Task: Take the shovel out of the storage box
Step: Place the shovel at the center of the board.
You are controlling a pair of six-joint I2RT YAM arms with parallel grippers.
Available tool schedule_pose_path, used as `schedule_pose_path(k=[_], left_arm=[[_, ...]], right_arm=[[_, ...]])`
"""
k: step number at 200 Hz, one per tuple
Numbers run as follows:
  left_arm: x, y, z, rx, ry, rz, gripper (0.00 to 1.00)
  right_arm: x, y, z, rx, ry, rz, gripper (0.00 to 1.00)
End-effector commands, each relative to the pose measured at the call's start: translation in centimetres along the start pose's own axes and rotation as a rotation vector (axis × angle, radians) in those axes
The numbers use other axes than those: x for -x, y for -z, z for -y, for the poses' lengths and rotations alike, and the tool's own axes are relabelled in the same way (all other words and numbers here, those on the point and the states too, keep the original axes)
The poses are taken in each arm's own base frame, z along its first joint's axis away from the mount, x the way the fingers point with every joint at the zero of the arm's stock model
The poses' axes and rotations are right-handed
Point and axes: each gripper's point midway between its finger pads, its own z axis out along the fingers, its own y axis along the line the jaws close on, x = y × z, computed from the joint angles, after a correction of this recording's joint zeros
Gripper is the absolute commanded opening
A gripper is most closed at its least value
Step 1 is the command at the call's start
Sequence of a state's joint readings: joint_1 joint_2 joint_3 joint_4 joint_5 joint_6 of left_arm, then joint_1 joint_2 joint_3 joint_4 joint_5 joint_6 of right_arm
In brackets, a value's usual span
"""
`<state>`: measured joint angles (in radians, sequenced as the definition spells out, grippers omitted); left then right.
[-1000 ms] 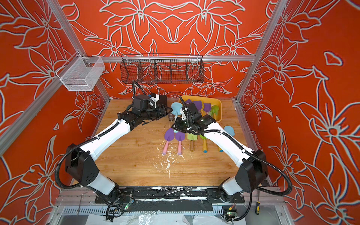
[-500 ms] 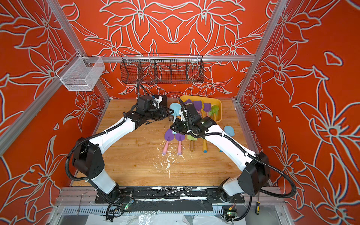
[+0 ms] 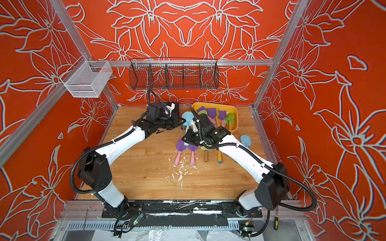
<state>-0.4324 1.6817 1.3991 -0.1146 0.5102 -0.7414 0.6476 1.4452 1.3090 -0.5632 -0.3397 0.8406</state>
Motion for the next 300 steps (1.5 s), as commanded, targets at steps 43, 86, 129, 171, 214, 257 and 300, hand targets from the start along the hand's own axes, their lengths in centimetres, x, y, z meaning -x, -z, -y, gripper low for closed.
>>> schedule_pose_path(k=[43,86,129,171,214,257,300], left_arm=[[-0.9,3.6,-2.8,0.032,0.008,0.004,0.00],[-3.4,8.3,-7.5,0.100,0.034,-0.016,0.00],[-7.4,10.5,-13.1,0.187,0.015,-0.084,0.00],[-8.0,9.0,-16.1,0.234,0.003,-0.135,0.00],[-7.9,6.7,-18.7,0.255,0.023,-0.177,0.00],[-7.2,5.2,-20.7,0.285,0.035,-0.180,0.00],[-6.6,3.6,-22.0,0.288,0.043,-0.182,0.00]], right_arm=[[0.5,2.5,0.4,-0.044,0.064,0.079,0.84],[1.7,5.6,2.7,-0.128,0.091,0.141,0.95],[2.9,7.1,3.8,-0.116,0.059,0.162,0.96],[3.4,7.1,3.2,-0.104,0.079,0.142,0.97],[3.6,7.0,3.2,-0.112,0.079,0.132,0.97],[3.5,7.4,3.3,-0.120,0.072,0.136,0.97],[3.3,7.2,3.7,-0.123,0.055,0.132,0.97]])
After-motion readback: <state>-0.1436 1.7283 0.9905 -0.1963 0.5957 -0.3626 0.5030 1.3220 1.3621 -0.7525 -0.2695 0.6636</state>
